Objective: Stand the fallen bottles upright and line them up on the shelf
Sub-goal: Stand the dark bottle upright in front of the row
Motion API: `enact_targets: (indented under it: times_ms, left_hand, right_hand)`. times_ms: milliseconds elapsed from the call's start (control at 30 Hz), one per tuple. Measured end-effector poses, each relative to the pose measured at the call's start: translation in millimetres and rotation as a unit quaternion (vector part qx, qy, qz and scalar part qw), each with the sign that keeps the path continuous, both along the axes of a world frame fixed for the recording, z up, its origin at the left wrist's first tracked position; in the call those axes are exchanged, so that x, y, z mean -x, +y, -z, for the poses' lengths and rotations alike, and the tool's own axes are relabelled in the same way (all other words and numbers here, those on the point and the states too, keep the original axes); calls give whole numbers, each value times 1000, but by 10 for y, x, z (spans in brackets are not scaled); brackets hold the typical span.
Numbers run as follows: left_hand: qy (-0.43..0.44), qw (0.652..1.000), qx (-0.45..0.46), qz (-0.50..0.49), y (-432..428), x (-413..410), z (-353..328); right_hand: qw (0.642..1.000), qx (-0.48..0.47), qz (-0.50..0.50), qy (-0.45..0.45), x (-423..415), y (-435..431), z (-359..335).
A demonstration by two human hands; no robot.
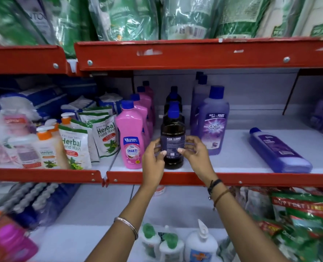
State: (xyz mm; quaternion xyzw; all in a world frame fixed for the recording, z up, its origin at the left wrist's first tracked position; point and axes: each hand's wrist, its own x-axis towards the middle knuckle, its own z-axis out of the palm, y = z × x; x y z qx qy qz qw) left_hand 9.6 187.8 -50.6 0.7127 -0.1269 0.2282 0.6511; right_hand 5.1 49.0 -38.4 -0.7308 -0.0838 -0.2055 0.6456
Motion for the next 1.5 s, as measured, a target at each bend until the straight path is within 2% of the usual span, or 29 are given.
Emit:
enact_targets:
  times_ms: [200, 300, 500, 633, 833, 933, 1133, 1233, 1333, 1433, 1500]
  left_hand:
    - [-3, 999, -28, -25, 36, -188, 0]
    - [19, 999, -27, 24, 61, -210, 1]
    - [69, 987, -54, 131, 135, -186, -21]
    - [77, 980, -95, 159, 87, -181, -20]
    - [52, 994, -89, 46, 91, -149, 24]
    - [25, 993, -118, -17, 90, -119, 83]
    - [-1, 986, -151, -66, 45, -77, 125]
    - [-28, 987, -106, -116, -70, 78, 115]
    - [-114, 975, -36, -187, -374, 312, 97]
    - [-156, 982, -28, -99, -879, 454, 108]
    - [-105, 994, -22, 6, -1272, 479, 67]
  right_hand:
    - [996, -42, 77, -4, -58, 30, 72]
    - [995, -26, 92, -9, -34, 32, 99]
    - [999, 47, -5, 17, -32, -44, 117]
    - [995, 31, -81, 45, -47, -43, 108]
    - [999, 9, -38, 15, -38, -24, 120]
    - [1000, -22, -13, 16, -27, -11, 110]
    - [999, -42, 11, 20, -18, 10, 95]
    - [996, -68, 53, 6, 60, -13, 75]
    - [994, -49, 92, -21, 241, -163, 64]
    - [989, -12, 141, -34, 402, -556, 33]
    - [983, 8, 182, -6, 459, -975, 2]
